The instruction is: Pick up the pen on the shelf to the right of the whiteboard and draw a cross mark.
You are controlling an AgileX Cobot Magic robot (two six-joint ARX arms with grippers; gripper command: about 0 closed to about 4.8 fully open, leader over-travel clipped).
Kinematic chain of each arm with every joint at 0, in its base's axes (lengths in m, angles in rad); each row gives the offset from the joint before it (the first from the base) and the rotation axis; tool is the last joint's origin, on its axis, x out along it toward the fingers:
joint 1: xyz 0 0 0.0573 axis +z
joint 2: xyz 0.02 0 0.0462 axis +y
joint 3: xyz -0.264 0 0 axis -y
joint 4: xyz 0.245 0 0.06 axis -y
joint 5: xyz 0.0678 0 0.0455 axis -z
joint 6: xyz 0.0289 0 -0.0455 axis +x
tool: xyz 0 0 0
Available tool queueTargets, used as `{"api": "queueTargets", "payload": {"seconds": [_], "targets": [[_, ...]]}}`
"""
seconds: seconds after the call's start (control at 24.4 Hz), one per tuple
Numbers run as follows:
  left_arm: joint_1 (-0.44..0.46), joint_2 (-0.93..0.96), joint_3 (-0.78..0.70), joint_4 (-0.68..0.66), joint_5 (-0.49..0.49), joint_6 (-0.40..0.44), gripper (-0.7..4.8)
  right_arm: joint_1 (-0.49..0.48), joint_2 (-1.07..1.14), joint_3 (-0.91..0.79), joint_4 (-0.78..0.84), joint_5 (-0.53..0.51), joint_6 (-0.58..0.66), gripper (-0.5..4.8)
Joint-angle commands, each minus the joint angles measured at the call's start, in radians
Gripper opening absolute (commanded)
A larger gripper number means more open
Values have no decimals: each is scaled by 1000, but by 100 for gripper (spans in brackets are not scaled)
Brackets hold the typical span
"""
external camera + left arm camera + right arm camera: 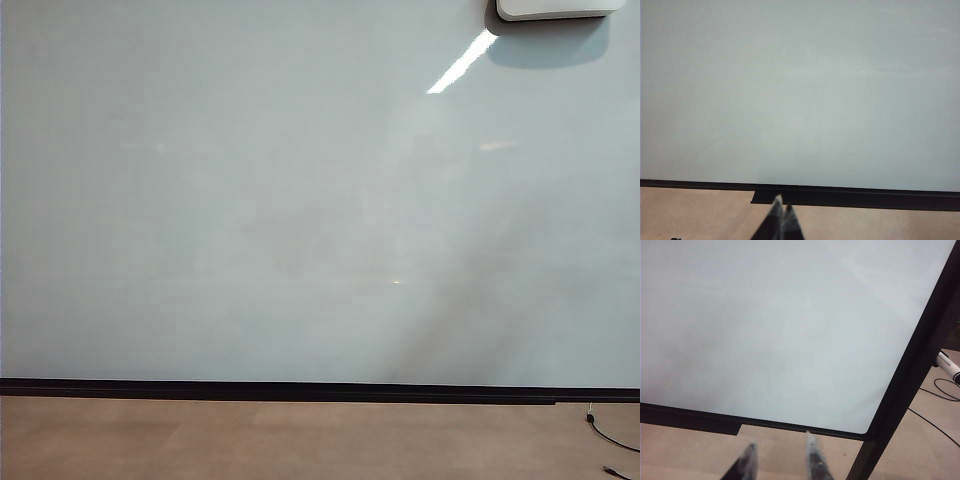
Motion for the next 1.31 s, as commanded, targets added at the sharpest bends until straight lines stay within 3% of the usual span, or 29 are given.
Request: {"api": "queueTargets", "payload": {"seconds": [0.04, 0.7, 0.78, 1.11, 1.23, 1.31], "targets": [[0, 0, 3, 13, 0, 5, -5, -1, 1, 3, 16, -1, 1, 126], [0, 0, 3, 13, 0, 5, -4, -1, 1, 3, 27, 3, 1, 124], [0, 0, 3, 13, 0, 5, -5, -2, 0, 3, 56, 19, 1, 103], [0, 0, 3, 13, 0, 5, -5, -2, 0, 3, 128, 182, 0, 103], [0, 0, 3, 13, 0, 5, -4, -2, 1, 3, 129, 328, -1, 103], [0, 0, 3, 13, 0, 5, -5, -2, 0, 3, 129, 366, 0, 103]]}}
